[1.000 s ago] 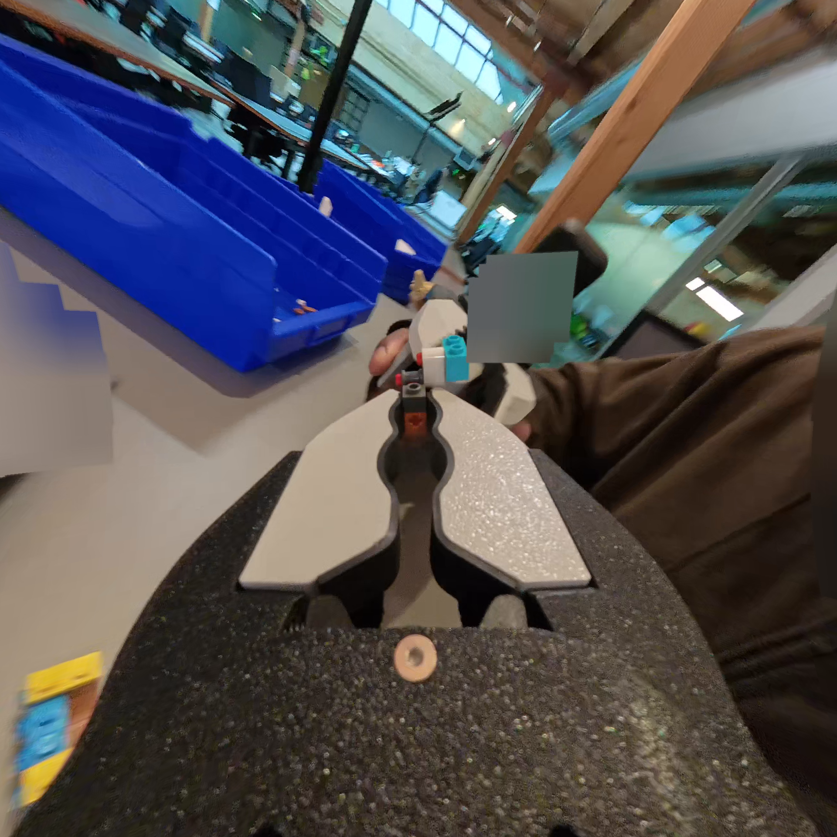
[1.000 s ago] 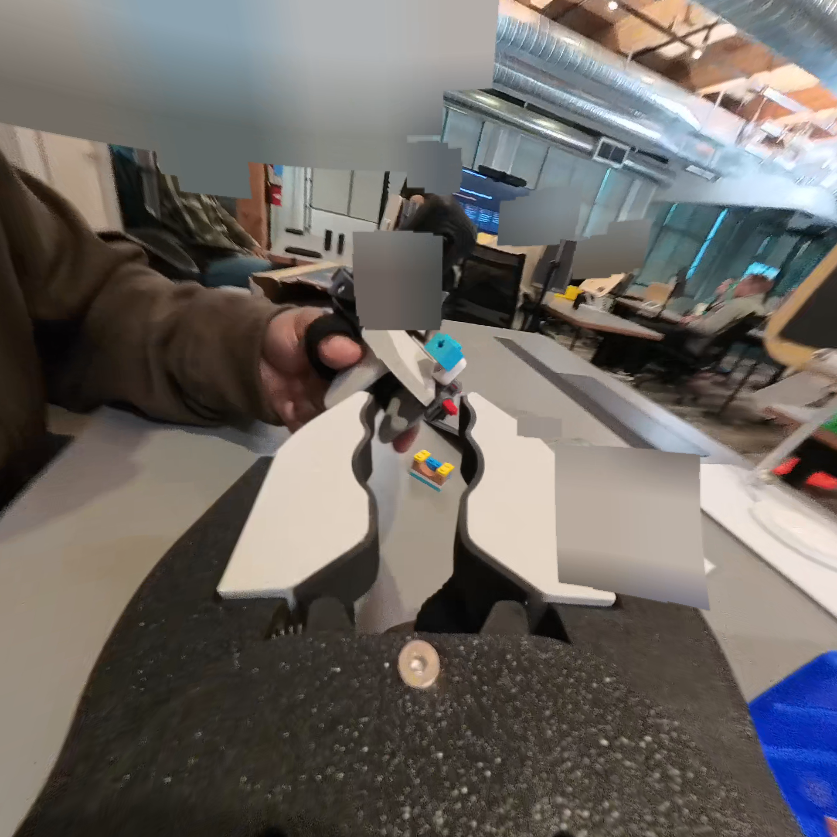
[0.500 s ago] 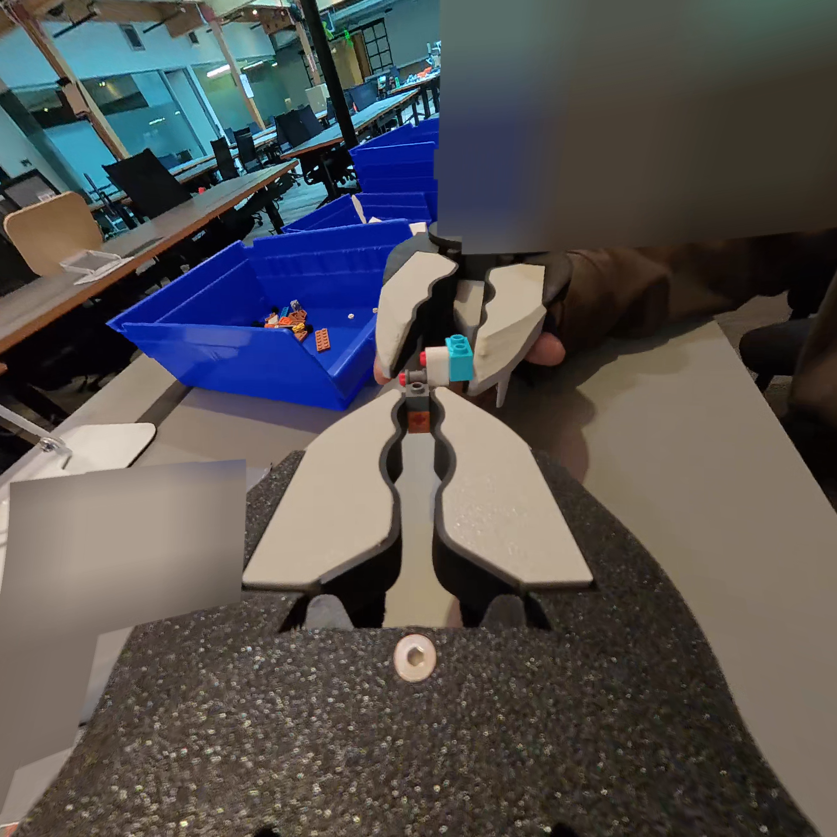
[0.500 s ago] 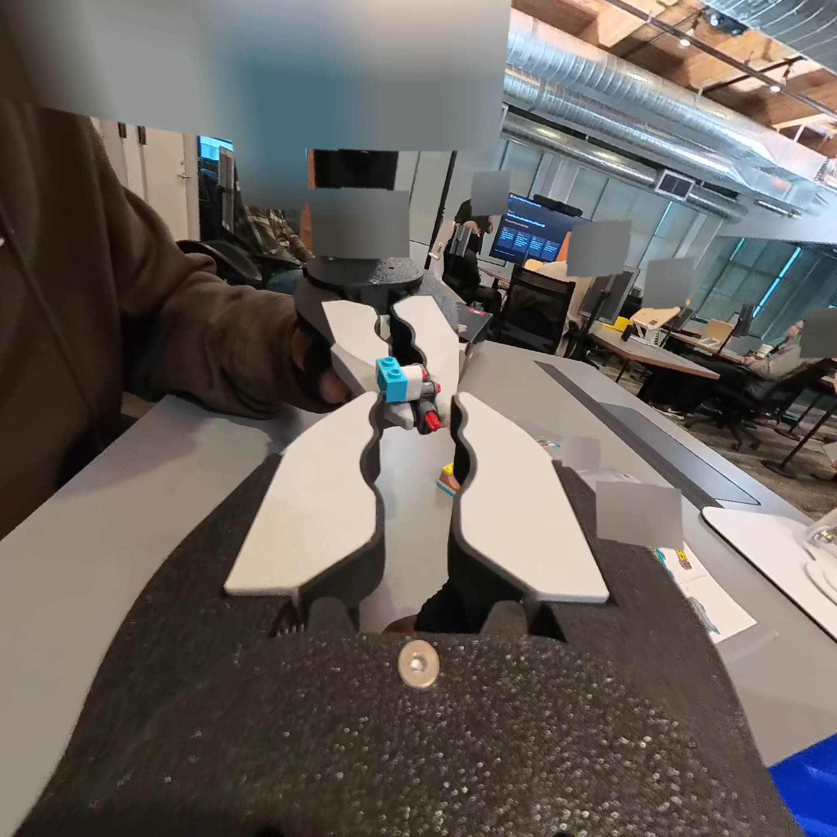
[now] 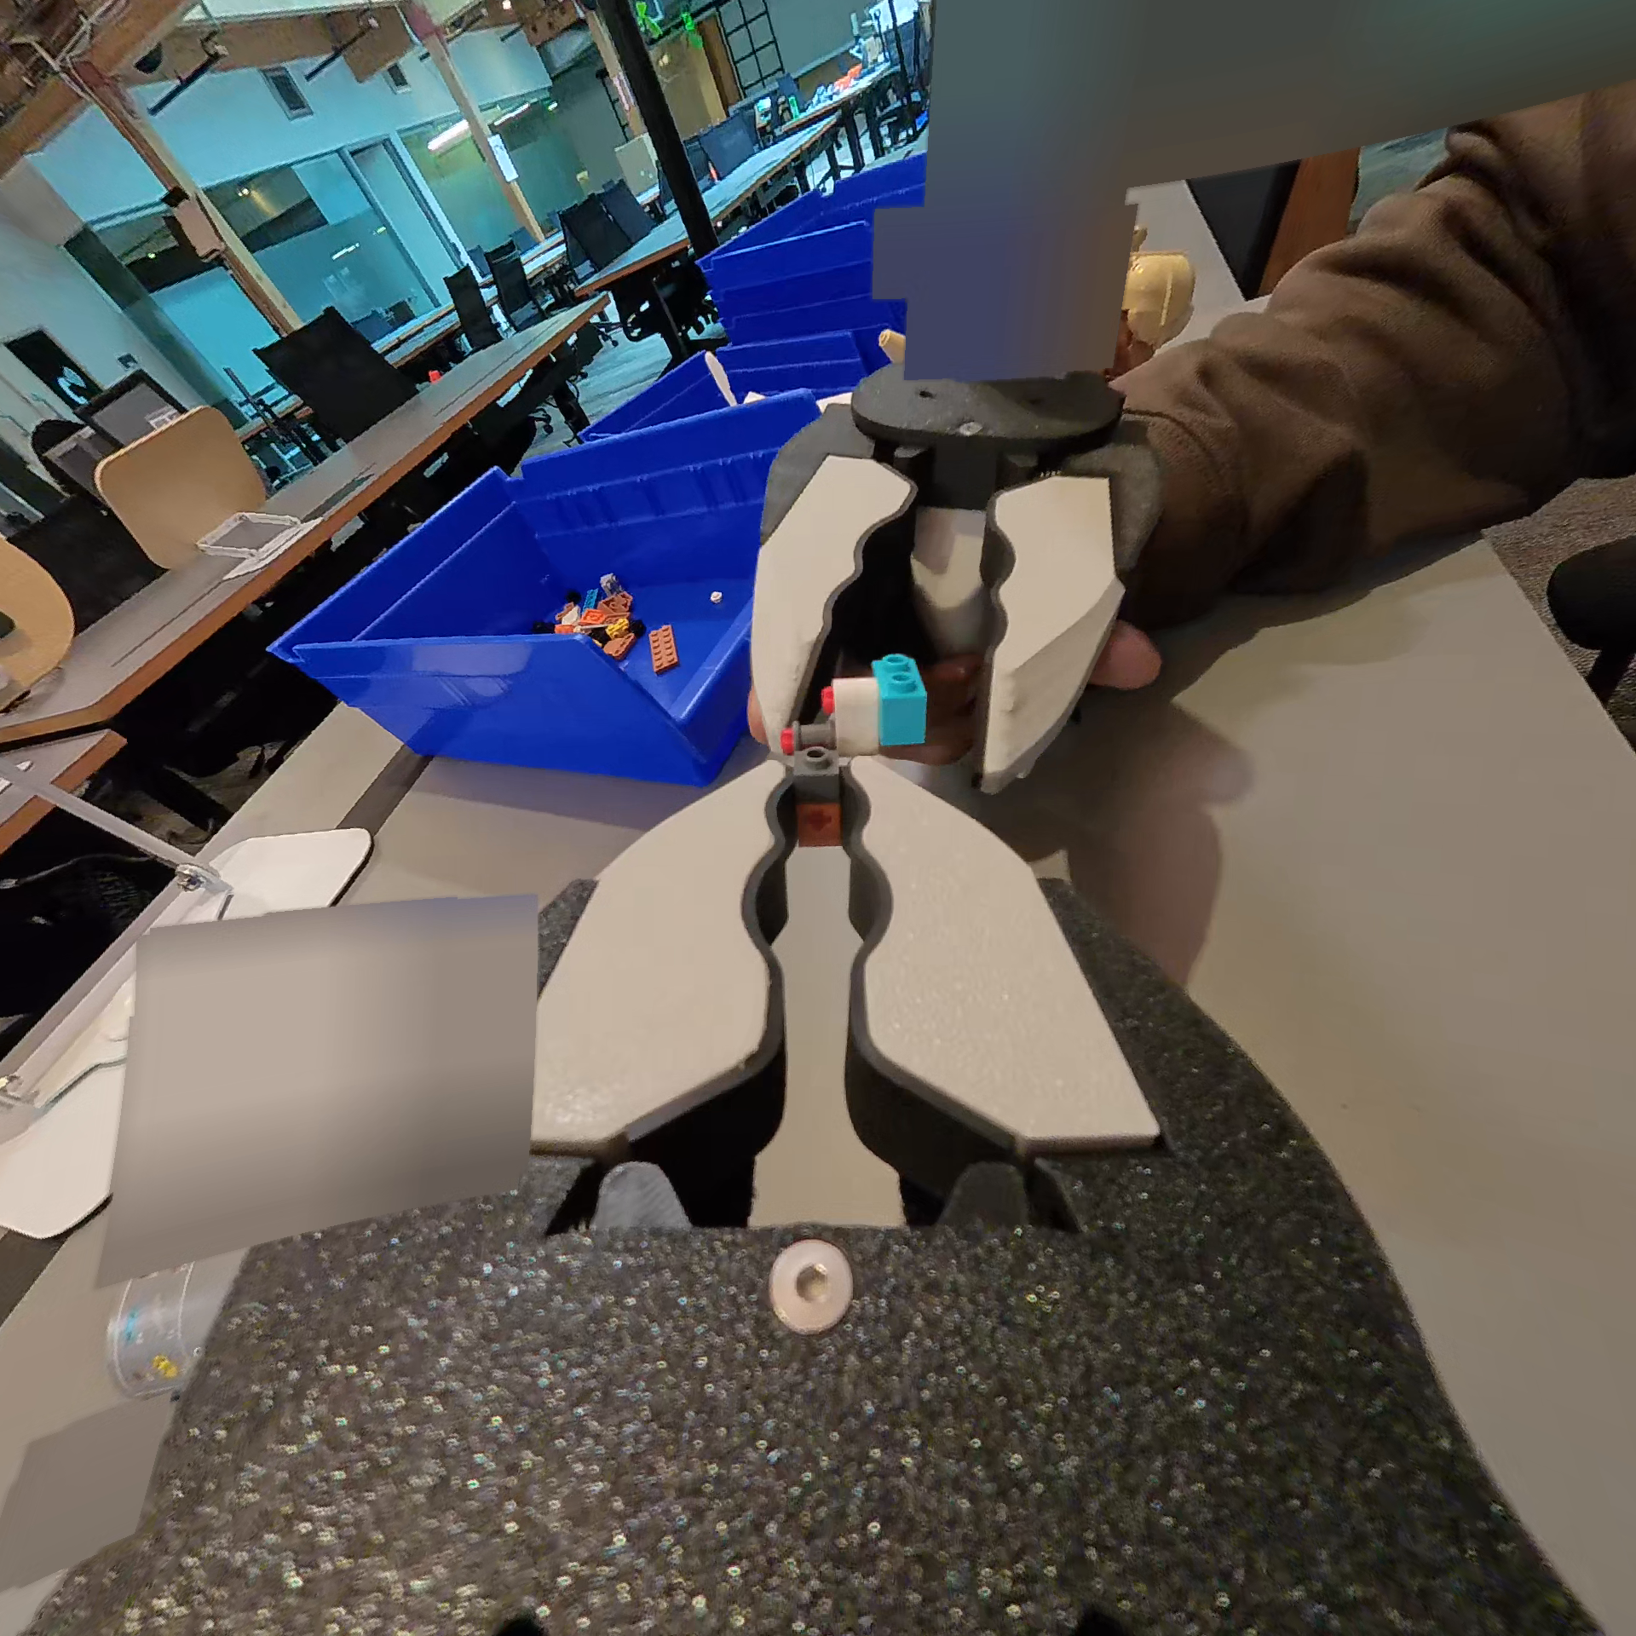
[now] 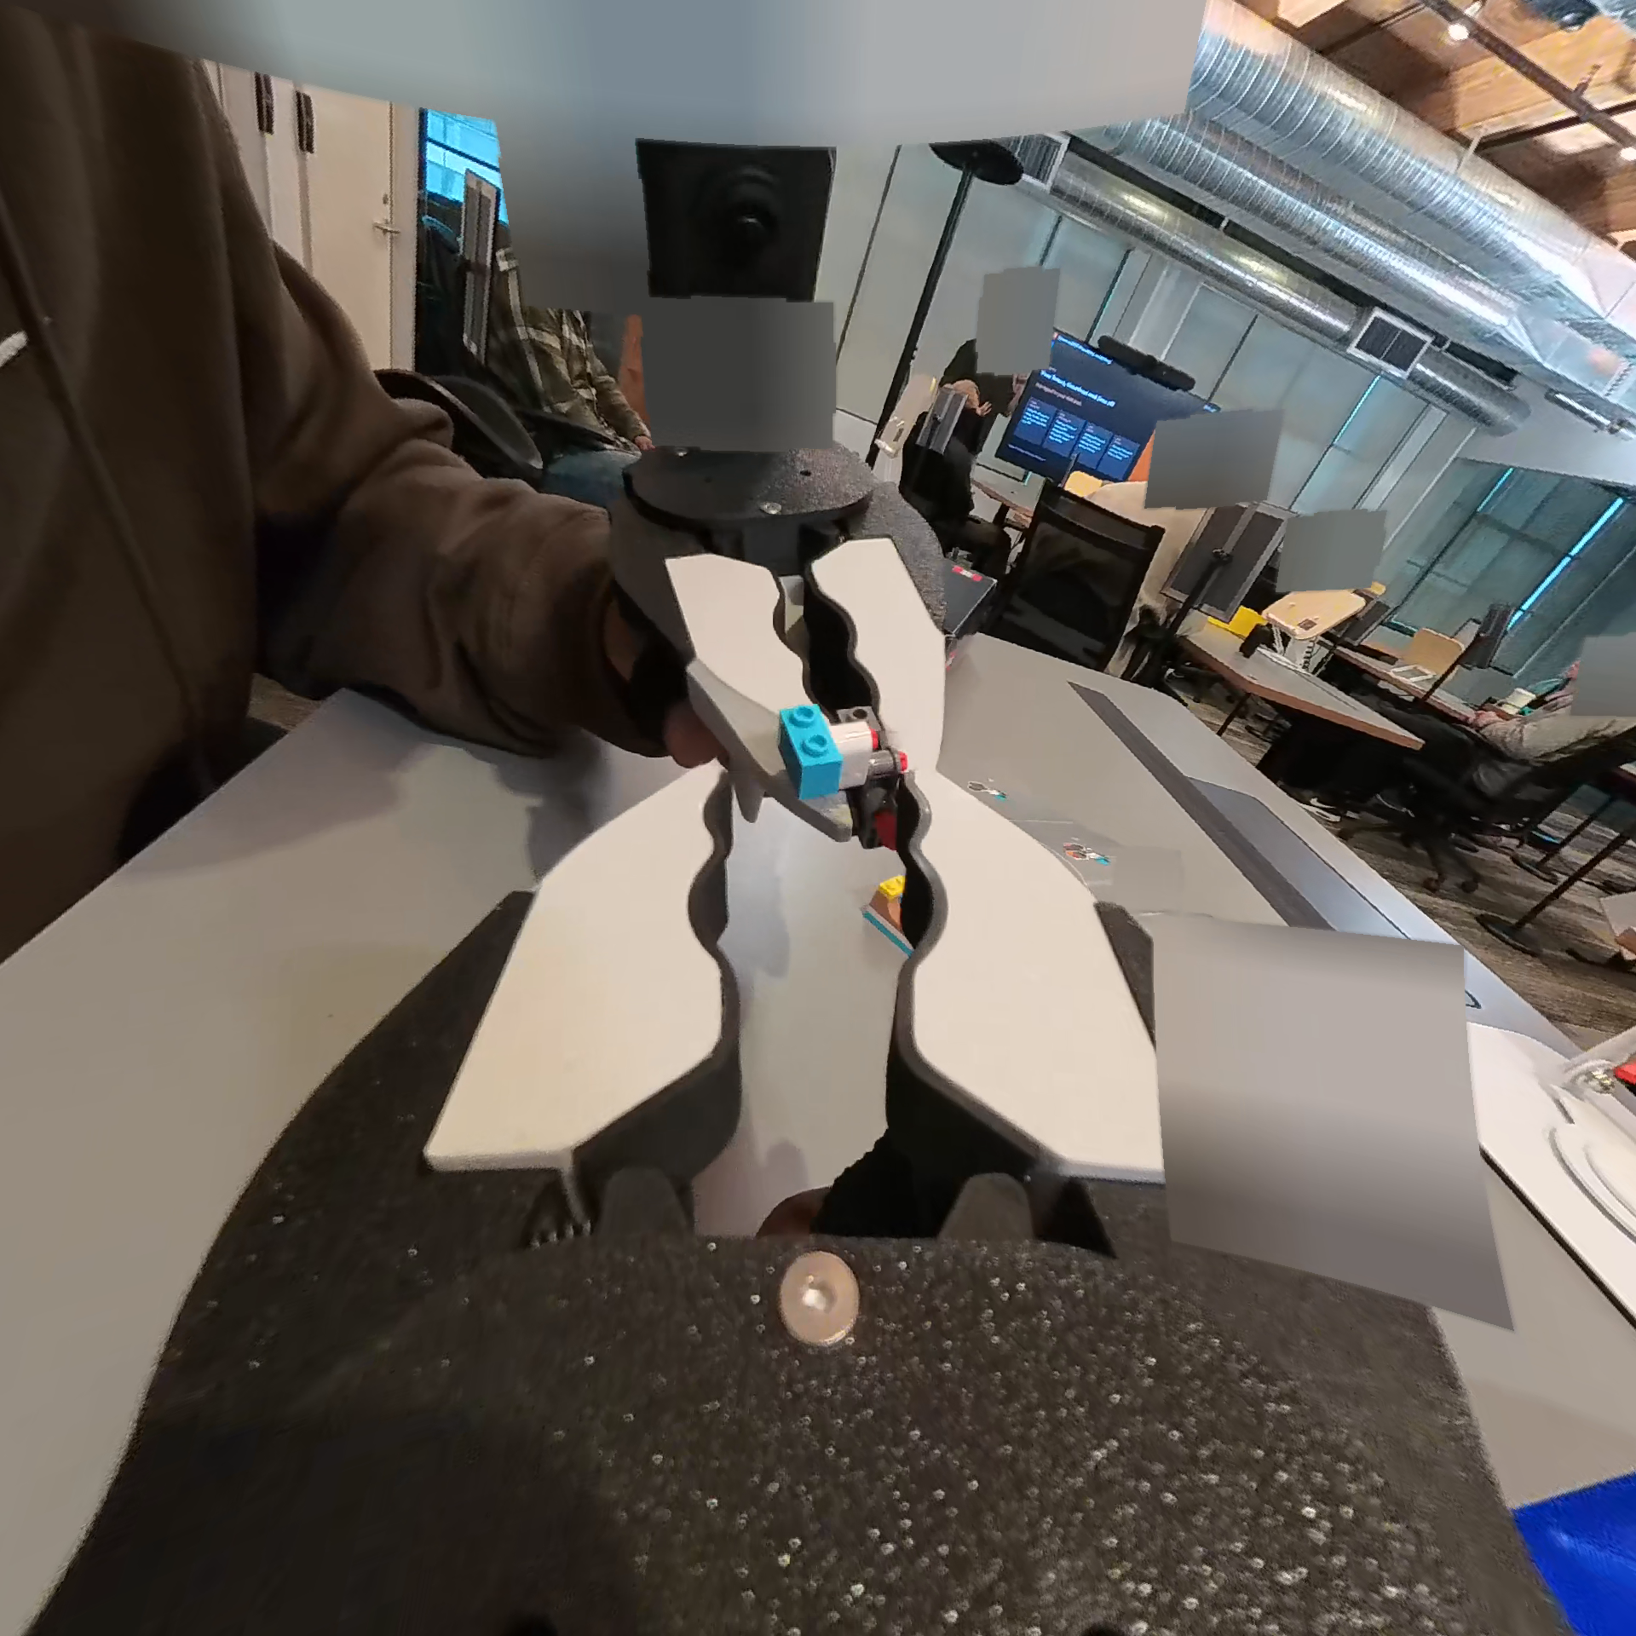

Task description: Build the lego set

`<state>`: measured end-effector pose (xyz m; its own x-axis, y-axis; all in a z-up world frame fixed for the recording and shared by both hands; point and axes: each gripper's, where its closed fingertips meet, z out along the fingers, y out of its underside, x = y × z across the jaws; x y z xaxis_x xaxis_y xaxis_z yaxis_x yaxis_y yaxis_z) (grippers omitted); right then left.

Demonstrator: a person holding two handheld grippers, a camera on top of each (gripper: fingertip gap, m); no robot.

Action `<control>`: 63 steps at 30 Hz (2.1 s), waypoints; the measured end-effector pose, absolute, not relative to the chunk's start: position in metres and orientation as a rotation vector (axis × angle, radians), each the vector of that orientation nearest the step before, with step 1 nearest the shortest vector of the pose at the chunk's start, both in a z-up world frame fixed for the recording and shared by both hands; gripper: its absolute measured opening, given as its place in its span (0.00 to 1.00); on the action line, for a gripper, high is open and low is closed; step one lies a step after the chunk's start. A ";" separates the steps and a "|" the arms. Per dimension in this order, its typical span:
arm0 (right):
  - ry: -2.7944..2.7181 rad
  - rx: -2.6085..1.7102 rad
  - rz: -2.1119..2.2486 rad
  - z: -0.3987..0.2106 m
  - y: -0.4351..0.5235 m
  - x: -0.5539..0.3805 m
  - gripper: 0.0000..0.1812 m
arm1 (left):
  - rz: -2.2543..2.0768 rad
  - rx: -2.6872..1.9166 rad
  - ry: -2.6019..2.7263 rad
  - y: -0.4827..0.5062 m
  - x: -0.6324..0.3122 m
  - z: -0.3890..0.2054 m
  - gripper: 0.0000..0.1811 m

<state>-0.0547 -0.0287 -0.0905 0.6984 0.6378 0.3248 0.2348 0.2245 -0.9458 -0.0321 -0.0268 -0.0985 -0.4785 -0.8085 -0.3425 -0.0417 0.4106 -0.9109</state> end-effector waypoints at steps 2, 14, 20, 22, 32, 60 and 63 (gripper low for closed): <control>-0.803 -1.351 0.315 -0.090 -0.028 -0.054 0.19 | -1.140 -0.737 1.826 -0.026 -0.032 -0.099 0.05; -0.812 -1.408 0.299 -0.097 -0.027 -0.048 0.19 | -1.135 -0.821 1.830 -0.018 -0.027 -0.108 0.05; -0.941 -1.689 0.301 -0.140 -0.038 -0.022 0.18 | -1.246 -0.954 1.840 -0.012 -0.024 -0.117 0.05; -0.946 -1.755 0.308 -0.151 -0.045 -0.008 0.18 | -1.316 -1.017 1.845 -0.011 -0.024 -0.121 0.05; -1.077 -1.961 0.372 -0.192 -0.072 0.001 0.16 | -1.883 -1.419 1.733 -0.009 -0.024 -0.127 0.05; -0.827 -2.275 0.354 -0.213 -0.065 0.019 0.12 | -2.111 -1.614 1.655 -0.012 -0.022 -0.134 0.05; -0.733 -2.297 0.434 -0.209 -0.064 0.013 0.11 | -2.027 -1.611 1.708 -0.015 -0.022 -0.140 0.05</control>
